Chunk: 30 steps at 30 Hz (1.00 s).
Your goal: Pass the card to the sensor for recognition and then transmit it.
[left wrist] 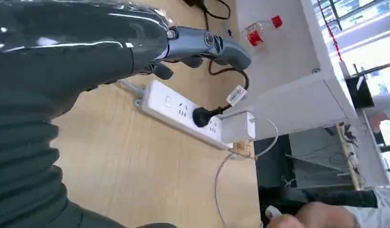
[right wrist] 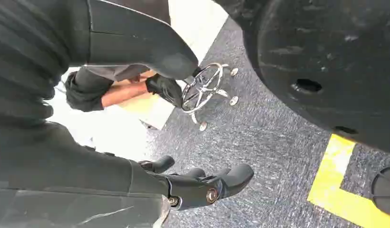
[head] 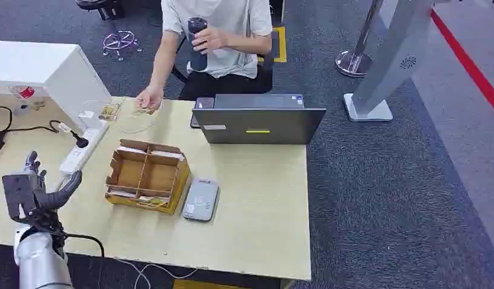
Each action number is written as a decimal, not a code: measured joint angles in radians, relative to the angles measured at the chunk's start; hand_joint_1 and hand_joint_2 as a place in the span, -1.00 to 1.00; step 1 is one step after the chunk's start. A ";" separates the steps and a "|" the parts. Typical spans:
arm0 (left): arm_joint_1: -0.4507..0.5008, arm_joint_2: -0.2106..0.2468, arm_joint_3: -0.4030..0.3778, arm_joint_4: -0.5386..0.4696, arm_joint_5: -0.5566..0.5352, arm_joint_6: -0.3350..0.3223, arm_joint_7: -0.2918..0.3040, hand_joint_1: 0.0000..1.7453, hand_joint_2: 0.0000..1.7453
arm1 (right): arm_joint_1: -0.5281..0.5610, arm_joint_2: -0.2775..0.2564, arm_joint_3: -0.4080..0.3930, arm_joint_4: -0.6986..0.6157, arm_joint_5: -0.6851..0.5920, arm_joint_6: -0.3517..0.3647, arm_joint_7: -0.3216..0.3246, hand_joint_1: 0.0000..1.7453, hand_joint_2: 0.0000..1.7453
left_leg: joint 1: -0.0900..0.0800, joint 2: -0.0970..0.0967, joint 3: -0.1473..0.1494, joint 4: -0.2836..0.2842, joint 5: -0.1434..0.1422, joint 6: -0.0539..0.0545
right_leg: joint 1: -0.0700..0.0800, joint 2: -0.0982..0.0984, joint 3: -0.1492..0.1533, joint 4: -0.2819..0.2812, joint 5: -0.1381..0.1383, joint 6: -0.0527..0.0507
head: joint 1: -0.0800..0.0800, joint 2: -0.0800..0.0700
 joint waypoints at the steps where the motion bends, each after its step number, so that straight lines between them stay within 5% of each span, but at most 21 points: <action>1: -0.007 0.004 -0.023 -0.004 -0.029 0.016 0.010 -1.00 1.00 | 0.000 -0.001 0.003 -0.001 0.001 0.001 0.002 -1.00 1.00 | 0.000 0.000 0.000 0.000 0.000 0.000 | 0.000 0.000 0.000 0.000 0.000 0.000 | 0.000 0.000; 29: -0.193 0.077 -0.568 -0.092 -0.735 0.411 0.248 -1.00 1.00 | -0.004 -0.032 0.042 -0.028 0.023 0.010 0.023 -1.00 1.00 | 0.000 0.002 0.000 0.001 0.000 0.000 | 0.000 0.002 -0.001 0.000 0.001 -0.001 | -0.002 0.000; 30: -0.200 0.079 -0.590 -0.093 -0.757 0.422 0.258 1.00 1.00 | -0.005 -0.033 0.044 -0.028 0.024 0.010 0.025 -1.00 1.00 | 0.000 0.002 0.000 0.001 0.000 0.000 | 0.000 0.002 -0.001 0.001 0.001 -0.001 | -0.002 0.000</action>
